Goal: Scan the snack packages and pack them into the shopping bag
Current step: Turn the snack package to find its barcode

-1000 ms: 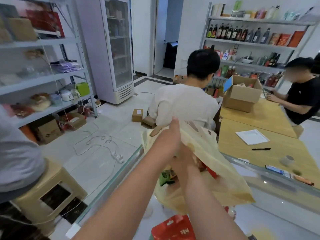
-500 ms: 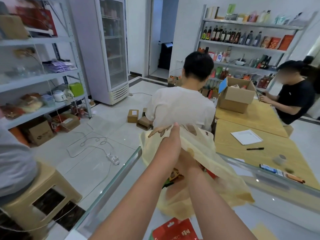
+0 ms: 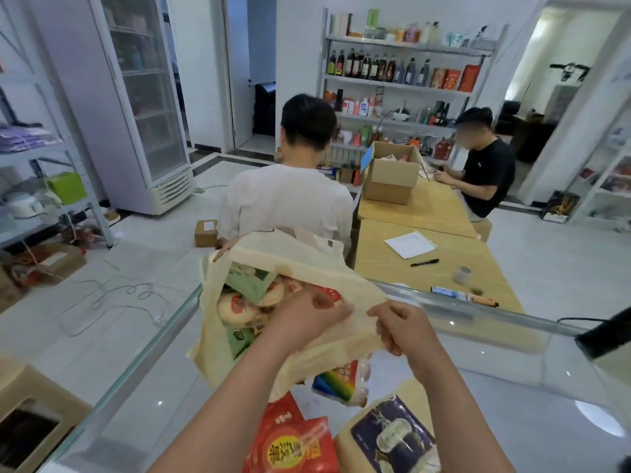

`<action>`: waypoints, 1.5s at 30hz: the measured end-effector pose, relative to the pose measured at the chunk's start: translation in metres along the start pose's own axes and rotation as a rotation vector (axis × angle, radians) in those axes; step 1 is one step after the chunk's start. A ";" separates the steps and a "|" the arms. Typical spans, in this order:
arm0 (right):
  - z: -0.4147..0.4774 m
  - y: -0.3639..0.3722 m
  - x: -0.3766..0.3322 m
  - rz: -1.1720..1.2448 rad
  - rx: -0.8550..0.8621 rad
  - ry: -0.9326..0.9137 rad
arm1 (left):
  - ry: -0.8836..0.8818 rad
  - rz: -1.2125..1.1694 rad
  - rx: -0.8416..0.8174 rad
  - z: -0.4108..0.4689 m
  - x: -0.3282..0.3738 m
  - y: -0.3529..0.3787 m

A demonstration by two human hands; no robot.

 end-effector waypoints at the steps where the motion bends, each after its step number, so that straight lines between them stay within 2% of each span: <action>1: 0.006 -0.019 0.012 0.001 0.075 0.017 | 0.059 0.172 -0.020 -0.001 0.002 0.016; 3: 0.014 -0.040 0.035 -0.013 0.139 0.051 | 0.172 0.452 -0.011 -0.001 0.007 0.044; 5: 0.017 -0.044 0.051 -0.028 0.113 0.069 | 0.247 0.681 0.016 0.005 0.006 0.068; 7: 0.018 -0.040 0.067 -0.072 0.056 0.105 | 0.275 0.795 0.038 0.011 0.002 0.084; 10: 0.017 -0.026 0.085 -0.152 -0.044 0.130 | 0.238 0.653 0.199 0.014 -0.001 0.069; 13: 0.011 -0.006 0.076 -0.263 -0.143 -0.001 | 0.261 0.550 0.445 0.006 0.005 0.026; 15: 0.000 0.019 0.063 -0.321 -0.279 -0.111 | 0.266 0.560 0.501 0.003 0.006 0.007; 18: -0.014 0.059 0.045 -0.540 -0.356 -0.339 | 0.266 0.601 0.474 0.005 0.004 0.001; 23: -0.009 0.102 0.069 -0.894 -0.334 -0.193 | 0.335 0.511 0.469 0.006 0.006 0.006; 28: -0.005 0.129 0.054 -0.939 -0.226 -0.288 | 0.372 0.389 0.452 0.014 0.005 0.005; 32: -0.012 0.150 0.057 -1.067 -0.220 -0.298 | 0.368 0.381 0.465 0.029 0.005 -0.007; 41: 0.001 0.143 0.073 -1.146 -0.263 -0.097 | 0.488 0.322 0.427 0.048 0.007 -0.011; 45: 0.009 0.124 0.080 -1.154 -0.223 -0.022 | 0.465 0.346 0.356 0.055 0.000 -0.006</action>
Point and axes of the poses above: each hand's wrist, its own z-axis towards the middle knuckle, its own y-axis out of the palm, x = y × z, the point moved 9 cm from there along z, towards the middle knuckle, and after that the axes turned 10 degrees about x, right-handed, at the moved point
